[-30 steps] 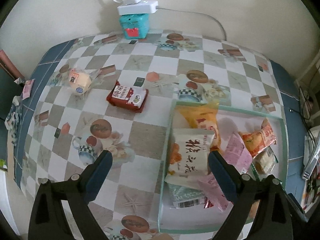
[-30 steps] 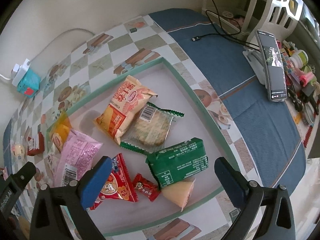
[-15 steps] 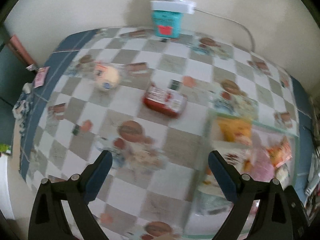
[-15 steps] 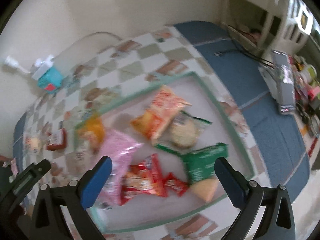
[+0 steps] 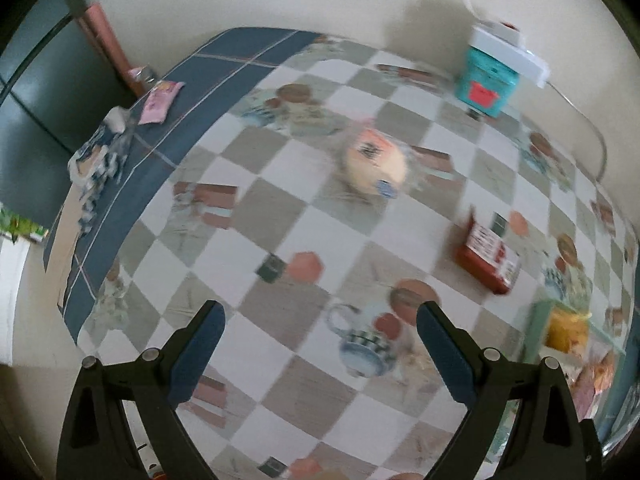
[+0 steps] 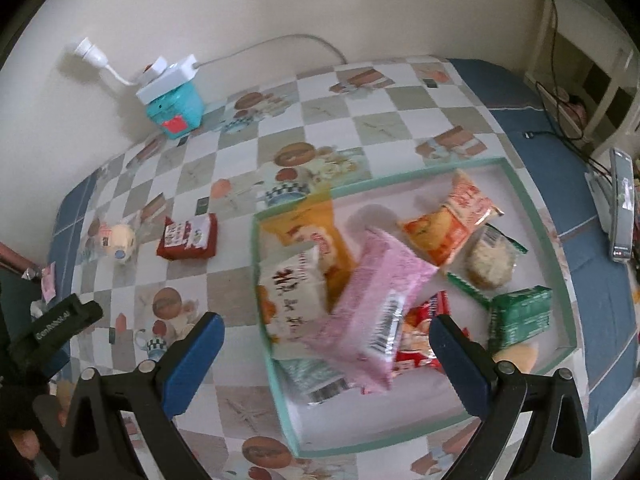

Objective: Organize snacks
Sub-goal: 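Move both tools back toward the remaining snacks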

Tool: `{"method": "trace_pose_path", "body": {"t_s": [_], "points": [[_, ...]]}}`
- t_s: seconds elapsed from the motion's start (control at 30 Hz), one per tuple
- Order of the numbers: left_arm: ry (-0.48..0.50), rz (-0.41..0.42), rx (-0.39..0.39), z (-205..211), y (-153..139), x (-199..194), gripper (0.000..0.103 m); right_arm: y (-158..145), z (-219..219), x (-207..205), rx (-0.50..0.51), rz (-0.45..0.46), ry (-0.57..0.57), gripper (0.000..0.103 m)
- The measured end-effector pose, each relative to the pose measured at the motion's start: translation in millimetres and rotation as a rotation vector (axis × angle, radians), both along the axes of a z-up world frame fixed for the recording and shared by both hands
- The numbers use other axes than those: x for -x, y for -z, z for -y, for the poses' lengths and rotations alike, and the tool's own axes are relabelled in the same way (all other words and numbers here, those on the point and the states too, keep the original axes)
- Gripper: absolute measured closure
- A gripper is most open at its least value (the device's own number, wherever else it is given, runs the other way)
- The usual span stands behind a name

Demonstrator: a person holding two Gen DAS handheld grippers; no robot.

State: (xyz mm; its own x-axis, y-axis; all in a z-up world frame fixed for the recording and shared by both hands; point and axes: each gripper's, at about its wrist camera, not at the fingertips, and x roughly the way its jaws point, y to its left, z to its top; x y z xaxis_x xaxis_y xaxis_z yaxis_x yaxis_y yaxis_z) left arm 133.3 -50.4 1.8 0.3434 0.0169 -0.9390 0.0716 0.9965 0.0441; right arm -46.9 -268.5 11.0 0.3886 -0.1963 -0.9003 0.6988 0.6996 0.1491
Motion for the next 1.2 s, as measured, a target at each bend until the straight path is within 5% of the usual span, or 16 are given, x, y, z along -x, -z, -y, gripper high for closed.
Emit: {"method": "trace_pose_path", "body": {"t_s": [0.63,1.2], "points": [[-0.084,-0.053,0.107,-75.1,9.6,-48.6,0.006,23.7,-59.0,-58.4,0.054,-0.105,-0.106,0.000],[-0.045,-0.107,0.228,-71.9,37.8,-87.4,0.006,22.1,-52.0,-110.6,0.006,-0.021,-0.135,0.000]]}}
